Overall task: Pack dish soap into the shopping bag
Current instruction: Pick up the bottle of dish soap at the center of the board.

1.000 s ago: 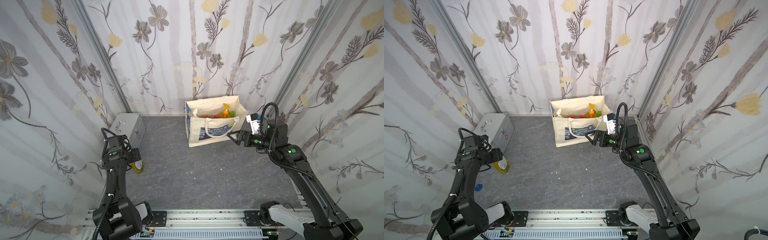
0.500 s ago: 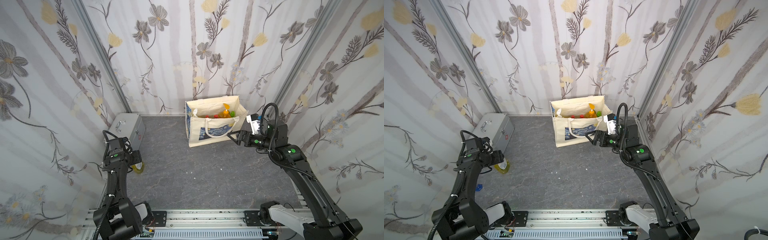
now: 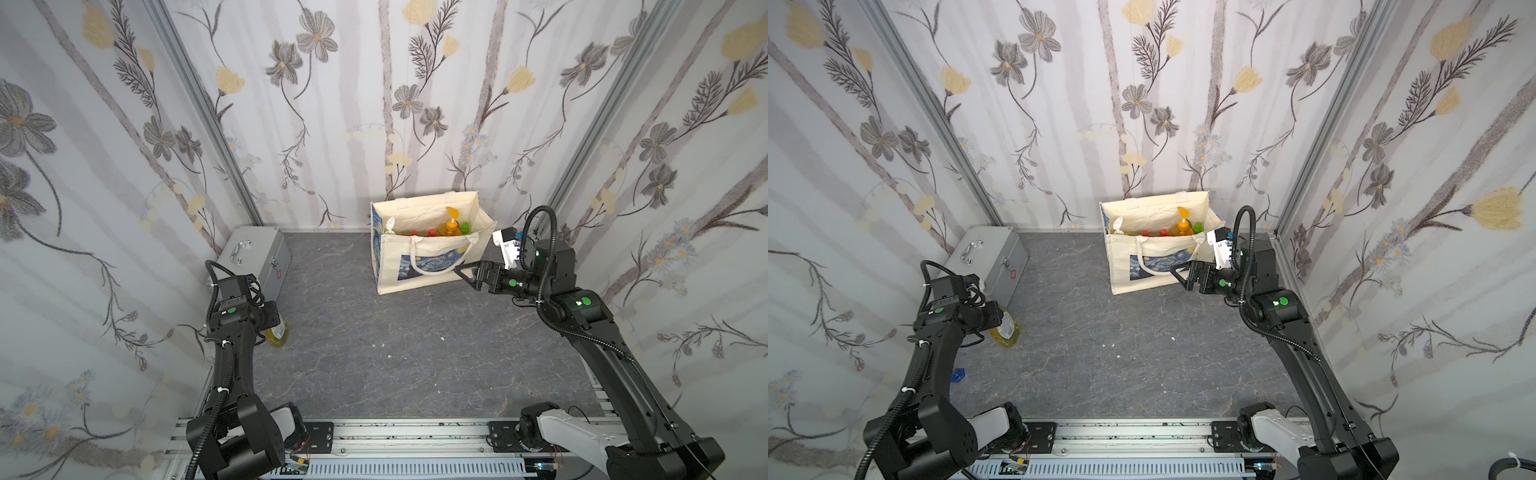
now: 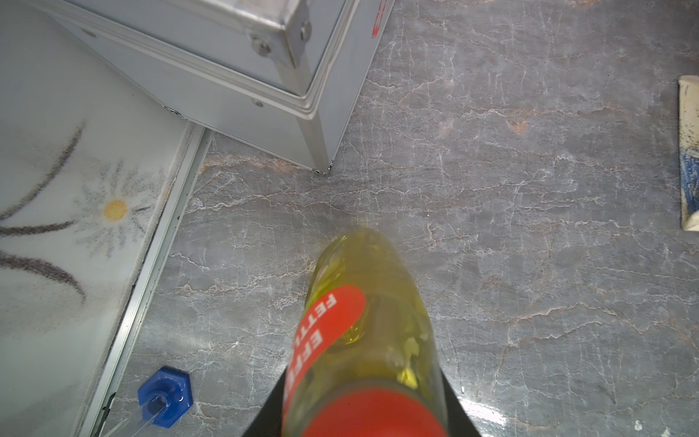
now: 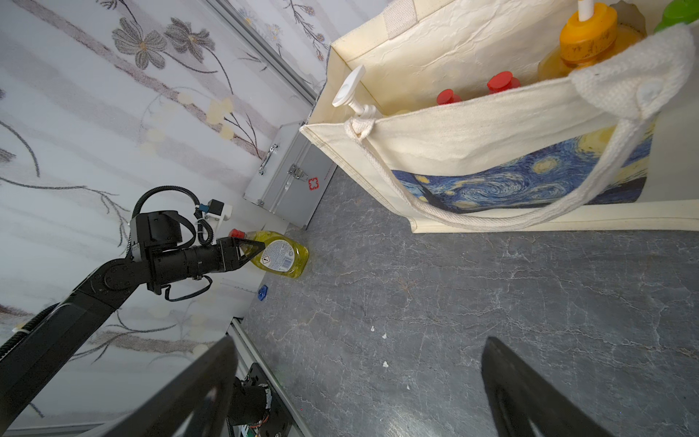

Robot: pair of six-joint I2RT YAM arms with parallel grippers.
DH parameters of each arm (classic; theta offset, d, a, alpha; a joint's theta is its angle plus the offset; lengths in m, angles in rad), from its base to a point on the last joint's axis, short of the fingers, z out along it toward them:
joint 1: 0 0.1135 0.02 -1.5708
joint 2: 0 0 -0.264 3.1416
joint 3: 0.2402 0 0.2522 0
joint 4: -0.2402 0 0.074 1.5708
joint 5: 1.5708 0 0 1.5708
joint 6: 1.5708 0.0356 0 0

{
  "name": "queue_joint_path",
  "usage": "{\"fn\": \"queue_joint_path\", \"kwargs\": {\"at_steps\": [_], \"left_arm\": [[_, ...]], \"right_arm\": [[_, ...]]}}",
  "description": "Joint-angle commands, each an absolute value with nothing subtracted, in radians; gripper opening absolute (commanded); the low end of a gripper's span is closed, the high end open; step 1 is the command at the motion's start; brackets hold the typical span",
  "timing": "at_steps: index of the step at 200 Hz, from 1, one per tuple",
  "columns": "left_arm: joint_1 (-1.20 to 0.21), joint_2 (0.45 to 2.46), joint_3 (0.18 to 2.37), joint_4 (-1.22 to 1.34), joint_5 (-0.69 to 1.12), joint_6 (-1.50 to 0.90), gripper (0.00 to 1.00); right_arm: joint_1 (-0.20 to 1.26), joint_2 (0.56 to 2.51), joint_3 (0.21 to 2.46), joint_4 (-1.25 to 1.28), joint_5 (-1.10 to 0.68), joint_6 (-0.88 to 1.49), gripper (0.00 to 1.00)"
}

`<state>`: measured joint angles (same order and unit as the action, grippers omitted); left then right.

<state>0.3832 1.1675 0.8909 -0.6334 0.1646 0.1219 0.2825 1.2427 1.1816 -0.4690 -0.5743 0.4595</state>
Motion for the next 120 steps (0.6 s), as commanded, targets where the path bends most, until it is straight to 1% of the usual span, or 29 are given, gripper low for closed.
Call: {"fn": "queue_joint_path", "kwargs": {"at_steps": [1, 120], "left_arm": [[0.385, 1.165, 0.896, -0.6, 0.156, 0.113, 0.25], [0.383, 1.123, 1.005, -0.617, 0.24, 0.016, 0.25]], "right_arm": [[0.284, 1.247, 1.186, -0.425, -0.592, 0.46, 1.0], [0.28, 1.249, 1.18, -0.411, -0.596, 0.46, 1.0]]}}
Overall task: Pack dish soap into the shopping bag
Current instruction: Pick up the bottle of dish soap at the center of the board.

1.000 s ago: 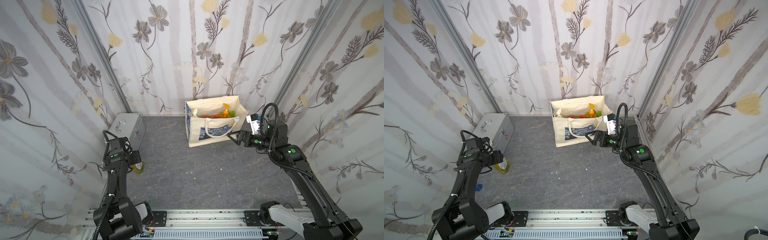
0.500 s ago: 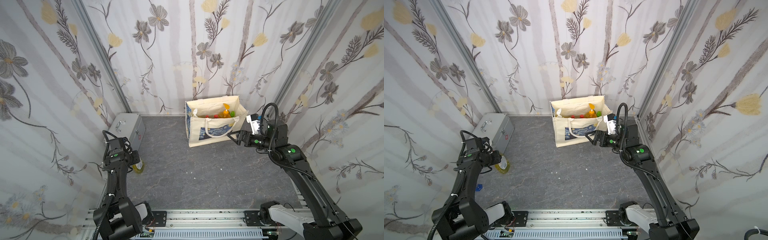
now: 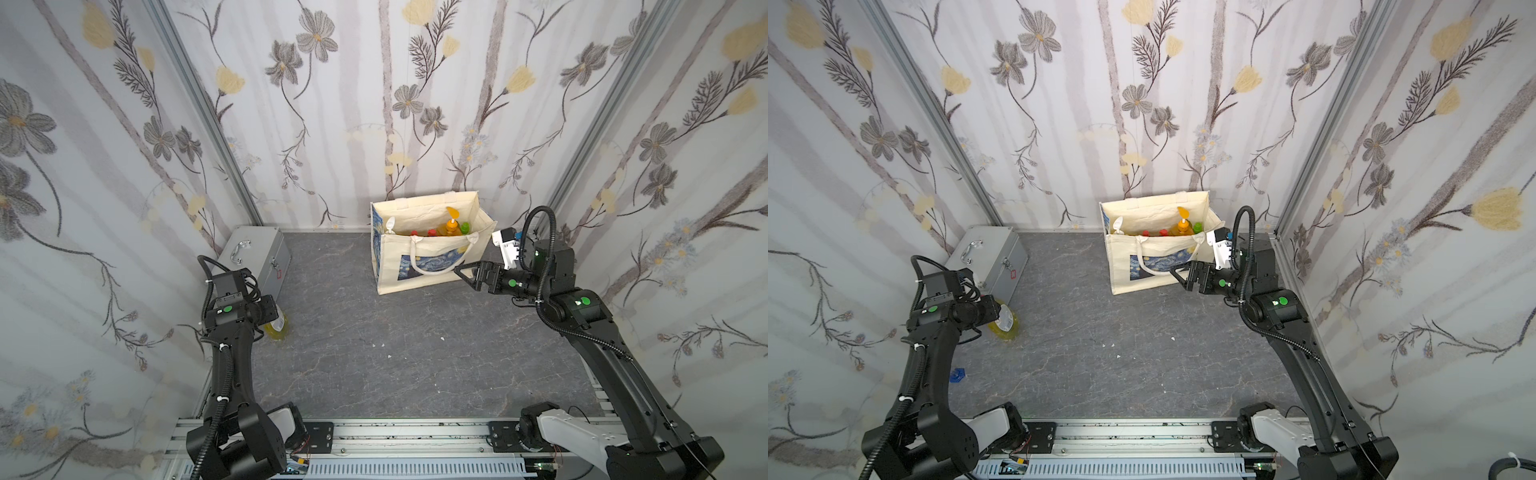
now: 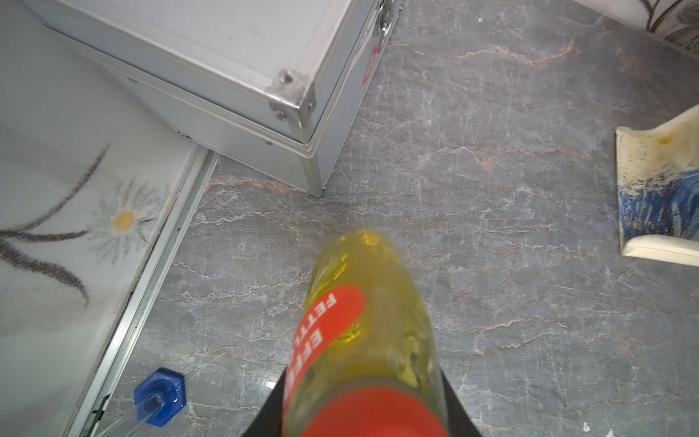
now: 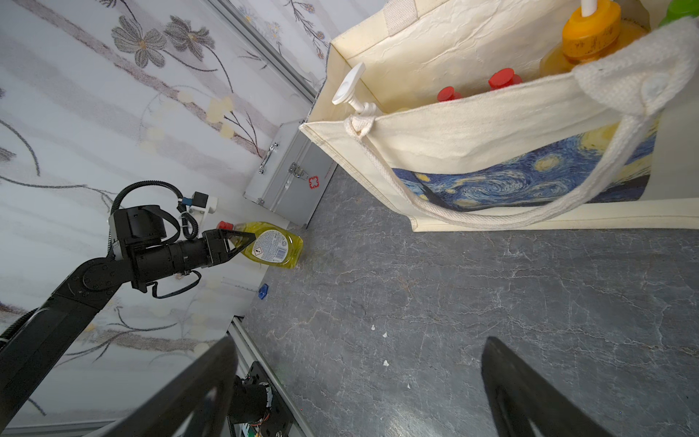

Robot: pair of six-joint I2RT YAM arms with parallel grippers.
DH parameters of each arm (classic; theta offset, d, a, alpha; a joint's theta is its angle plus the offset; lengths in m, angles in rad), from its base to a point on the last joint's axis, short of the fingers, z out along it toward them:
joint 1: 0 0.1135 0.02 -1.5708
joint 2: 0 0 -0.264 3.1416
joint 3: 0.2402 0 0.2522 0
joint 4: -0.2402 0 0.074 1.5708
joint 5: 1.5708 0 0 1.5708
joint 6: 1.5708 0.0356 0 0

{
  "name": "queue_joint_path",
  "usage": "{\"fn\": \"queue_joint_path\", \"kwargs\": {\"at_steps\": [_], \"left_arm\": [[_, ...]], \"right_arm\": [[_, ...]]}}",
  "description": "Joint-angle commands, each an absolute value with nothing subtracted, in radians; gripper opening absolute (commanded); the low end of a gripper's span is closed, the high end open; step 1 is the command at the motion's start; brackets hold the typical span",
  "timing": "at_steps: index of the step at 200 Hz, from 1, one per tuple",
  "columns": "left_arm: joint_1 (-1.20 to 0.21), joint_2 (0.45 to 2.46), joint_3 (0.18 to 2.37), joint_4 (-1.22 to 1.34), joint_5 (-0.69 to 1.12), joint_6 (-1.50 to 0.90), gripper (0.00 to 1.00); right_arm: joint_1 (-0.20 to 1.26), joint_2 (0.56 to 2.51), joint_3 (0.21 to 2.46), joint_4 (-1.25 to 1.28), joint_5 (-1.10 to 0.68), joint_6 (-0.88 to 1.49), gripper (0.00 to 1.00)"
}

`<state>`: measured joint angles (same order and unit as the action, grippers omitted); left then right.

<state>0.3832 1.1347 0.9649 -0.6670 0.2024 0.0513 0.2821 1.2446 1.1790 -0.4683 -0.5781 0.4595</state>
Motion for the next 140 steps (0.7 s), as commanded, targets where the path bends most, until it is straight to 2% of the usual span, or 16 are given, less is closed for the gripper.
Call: {"fn": "queue_joint_path", "kwargs": {"at_steps": [1, 67, 140], "left_arm": [[0.383, 1.123, 1.005, -0.619, 0.241, 0.016, 0.25], [0.318, 1.121, 1.163, -0.667, 0.229, -0.049, 0.22], [0.152, 1.159, 1.34, -0.692, 0.173, -0.134, 0.22]], "right_arm": [[0.279, 1.249, 1.18, -0.409, -0.595, 0.46, 1.0], [0.267, 1.228, 1.163, -0.404, -0.594, 0.46, 1.0], [0.258, 1.2, 1.129, -0.411, -0.586, 0.457, 1.0]]}}
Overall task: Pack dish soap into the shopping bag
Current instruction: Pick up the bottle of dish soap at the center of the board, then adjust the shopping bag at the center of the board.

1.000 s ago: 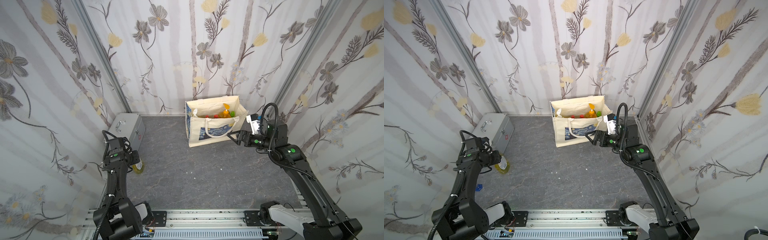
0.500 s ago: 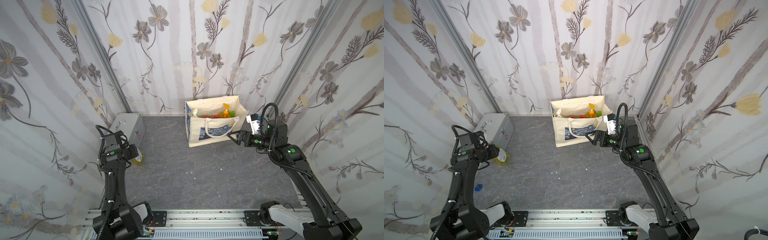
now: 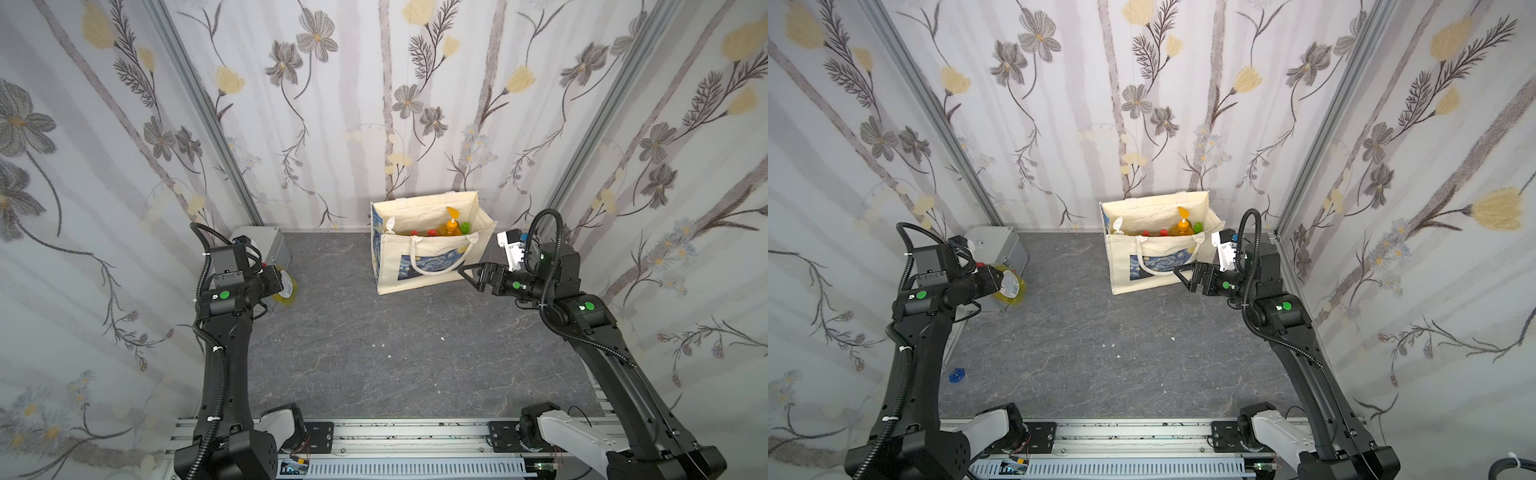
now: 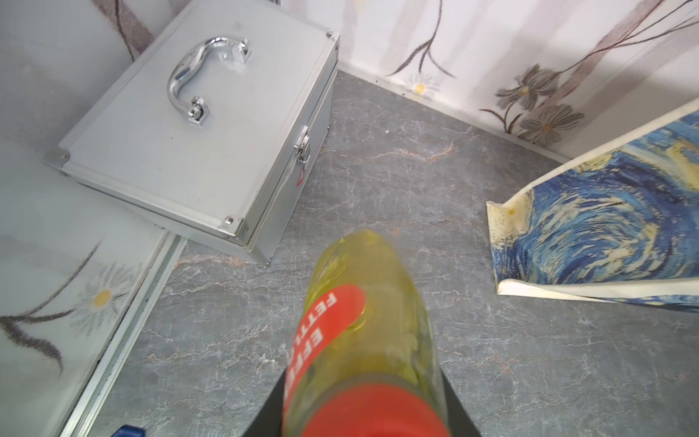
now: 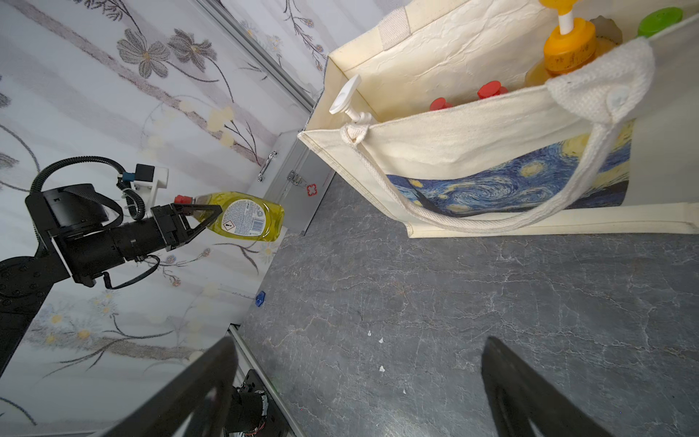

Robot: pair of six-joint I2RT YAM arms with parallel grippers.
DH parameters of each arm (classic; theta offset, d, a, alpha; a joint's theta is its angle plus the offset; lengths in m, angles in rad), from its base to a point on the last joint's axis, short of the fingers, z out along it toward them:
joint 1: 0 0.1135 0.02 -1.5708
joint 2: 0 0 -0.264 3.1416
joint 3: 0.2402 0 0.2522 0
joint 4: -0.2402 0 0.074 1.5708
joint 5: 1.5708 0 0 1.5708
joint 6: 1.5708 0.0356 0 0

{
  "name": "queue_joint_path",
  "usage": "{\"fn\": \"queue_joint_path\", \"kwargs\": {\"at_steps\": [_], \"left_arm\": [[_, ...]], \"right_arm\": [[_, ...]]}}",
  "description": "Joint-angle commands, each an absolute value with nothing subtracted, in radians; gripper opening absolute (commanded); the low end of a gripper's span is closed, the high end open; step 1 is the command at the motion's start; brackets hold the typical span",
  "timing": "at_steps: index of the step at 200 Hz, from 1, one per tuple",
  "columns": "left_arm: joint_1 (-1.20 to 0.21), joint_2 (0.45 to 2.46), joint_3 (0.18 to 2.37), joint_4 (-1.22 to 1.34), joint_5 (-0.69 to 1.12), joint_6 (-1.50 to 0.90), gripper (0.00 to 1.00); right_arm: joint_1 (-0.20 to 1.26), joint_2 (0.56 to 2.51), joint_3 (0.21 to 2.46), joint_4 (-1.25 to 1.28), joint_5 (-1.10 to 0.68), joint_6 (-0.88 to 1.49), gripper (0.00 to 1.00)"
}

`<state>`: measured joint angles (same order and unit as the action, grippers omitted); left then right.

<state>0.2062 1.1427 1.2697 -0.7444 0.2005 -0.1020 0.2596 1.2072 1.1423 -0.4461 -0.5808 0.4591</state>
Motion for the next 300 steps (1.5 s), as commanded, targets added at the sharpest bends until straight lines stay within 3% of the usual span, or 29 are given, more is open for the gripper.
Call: {"fn": "queue_joint_path", "kwargs": {"at_steps": [1, 82, 182, 300], "left_arm": [[0.147, 1.161, 1.346, -0.694, 0.171, -0.133, 0.23], [-0.211, 1.395, 1.846, -0.813, 0.019, -0.153, 0.23], [-0.454, 1.77, 2.646, -1.05, -0.059, -0.167, 0.23], [-0.511, 1.967, 2.663, -0.727, 0.08, -0.435, 0.25]], "right_arm": [[0.258, 1.201, 1.128, -0.411, -0.586, 0.457, 1.0], [0.24, 1.154, 1.043, -0.418, -0.561, 0.446, 1.0], [0.211, 1.167, 1.052, -0.459, -0.524, 0.457, 1.0], [0.129, 1.358, 1.19, -0.367, -0.439, 0.847, 1.0]]}}
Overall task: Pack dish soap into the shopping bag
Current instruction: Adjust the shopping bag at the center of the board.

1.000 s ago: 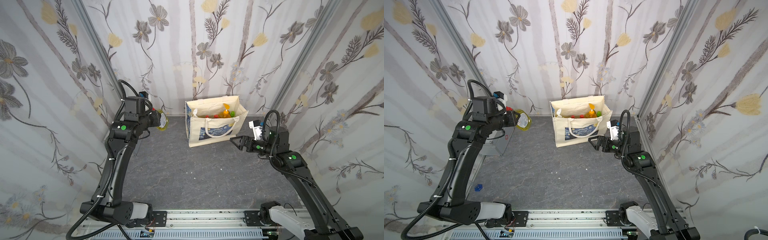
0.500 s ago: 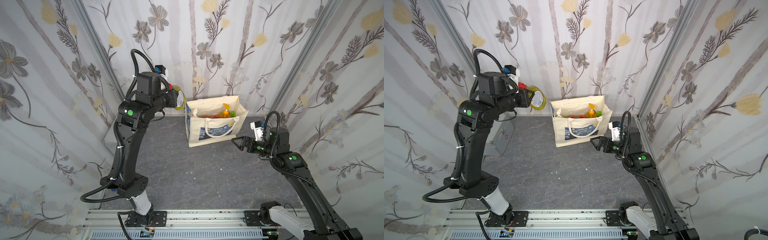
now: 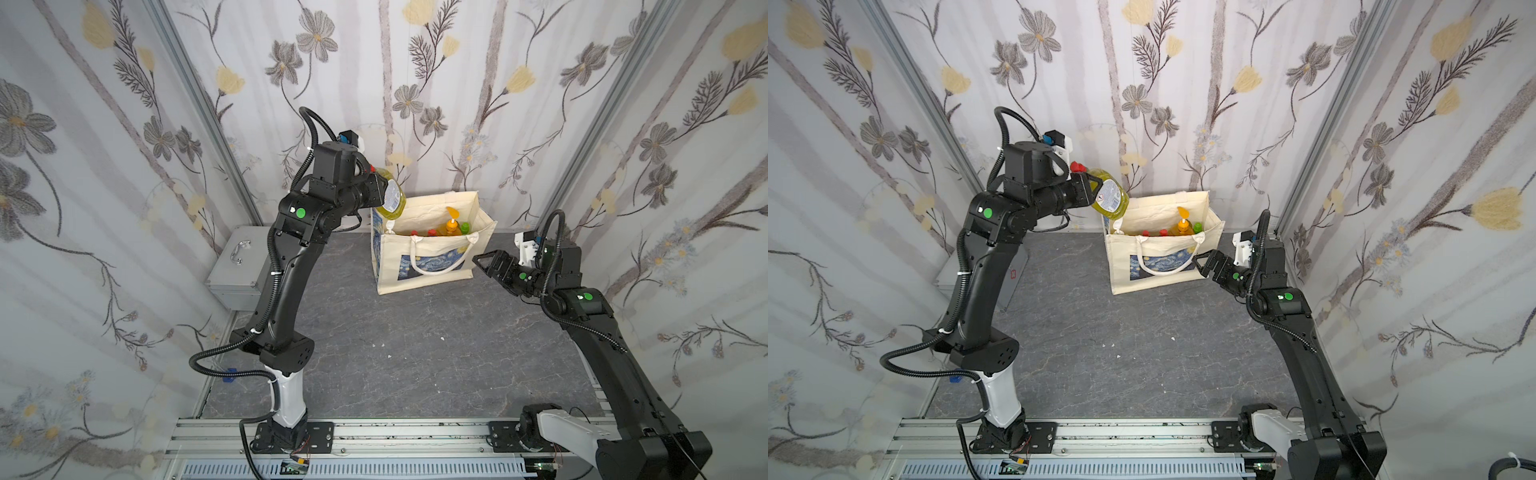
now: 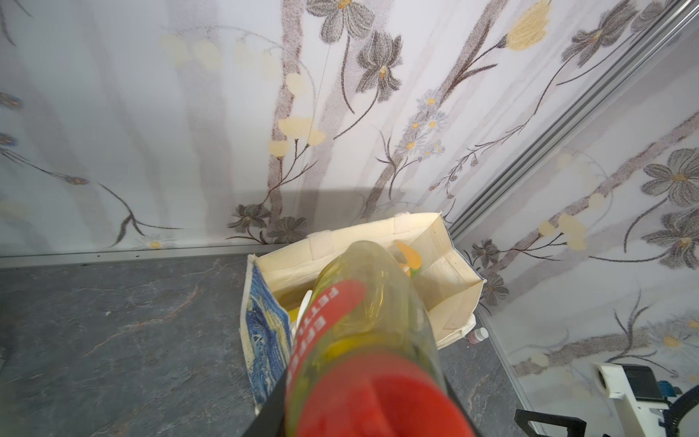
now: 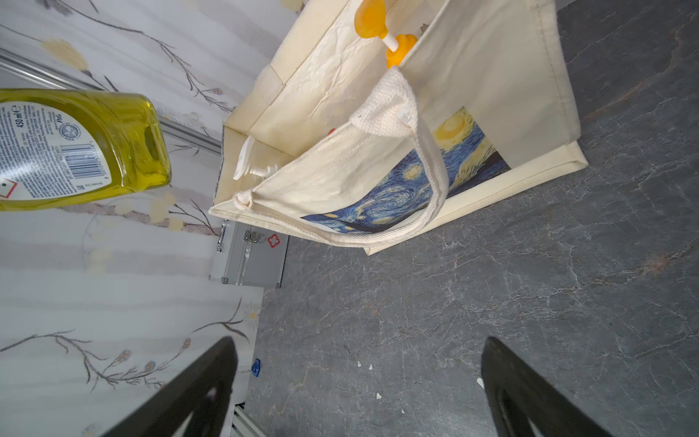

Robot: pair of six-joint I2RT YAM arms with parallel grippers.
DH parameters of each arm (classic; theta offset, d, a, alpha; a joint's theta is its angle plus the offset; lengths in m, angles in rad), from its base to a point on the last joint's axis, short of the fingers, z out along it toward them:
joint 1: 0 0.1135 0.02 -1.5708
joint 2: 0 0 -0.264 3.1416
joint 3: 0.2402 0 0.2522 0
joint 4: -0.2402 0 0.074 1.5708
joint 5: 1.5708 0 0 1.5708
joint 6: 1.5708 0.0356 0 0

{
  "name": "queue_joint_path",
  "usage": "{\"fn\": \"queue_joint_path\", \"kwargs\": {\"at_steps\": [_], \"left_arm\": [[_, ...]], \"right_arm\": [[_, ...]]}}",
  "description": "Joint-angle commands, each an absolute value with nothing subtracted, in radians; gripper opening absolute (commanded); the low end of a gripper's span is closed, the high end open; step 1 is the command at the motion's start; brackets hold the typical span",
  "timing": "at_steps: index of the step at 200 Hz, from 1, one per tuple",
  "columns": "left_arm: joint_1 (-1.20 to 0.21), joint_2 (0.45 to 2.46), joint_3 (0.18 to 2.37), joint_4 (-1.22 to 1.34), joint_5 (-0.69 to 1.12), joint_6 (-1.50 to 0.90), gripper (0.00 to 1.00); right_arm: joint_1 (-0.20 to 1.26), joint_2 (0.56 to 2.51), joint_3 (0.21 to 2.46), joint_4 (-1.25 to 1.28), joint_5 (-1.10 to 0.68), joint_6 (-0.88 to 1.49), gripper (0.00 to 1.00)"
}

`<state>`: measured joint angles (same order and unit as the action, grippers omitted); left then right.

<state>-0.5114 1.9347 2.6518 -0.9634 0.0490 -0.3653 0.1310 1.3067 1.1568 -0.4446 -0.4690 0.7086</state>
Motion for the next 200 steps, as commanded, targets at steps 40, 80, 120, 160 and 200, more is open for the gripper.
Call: {"fn": "queue_joint_path", "kwargs": {"at_steps": [40, 80, 120, 160, 200], "left_arm": [[-0.511, 2.055, 2.665, -0.645, 0.118, -0.498, 0.24], [-0.512, 2.112, 2.666, -0.584, 0.13, -0.534, 0.24], [-0.512, 2.141, 2.668, -0.564, 0.137, -0.549, 0.24], [-0.509, 2.161, 2.668, -0.554, 0.142, -0.558, 0.24], [-0.507, 2.178, 2.671, -0.55, 0.146, -0.571, 0.24]], "right_arm": [[0.129, 1.492, 1.269, -0.342, -0.45, 0.925, 1.0], [0.127, 1.62, 1.394, -0.35, -0.45, 0.956, 1.0], [0.126, 1.749, 1.512, -0.498, -0.368, 1.013, 1.0], [0.127, 1.838, 1.59, -0.633, -0.32, 0.975, 1.0], [0.127, 1.847, 1.588, -0.696, -0.295, 0.914, 1.0]]}}
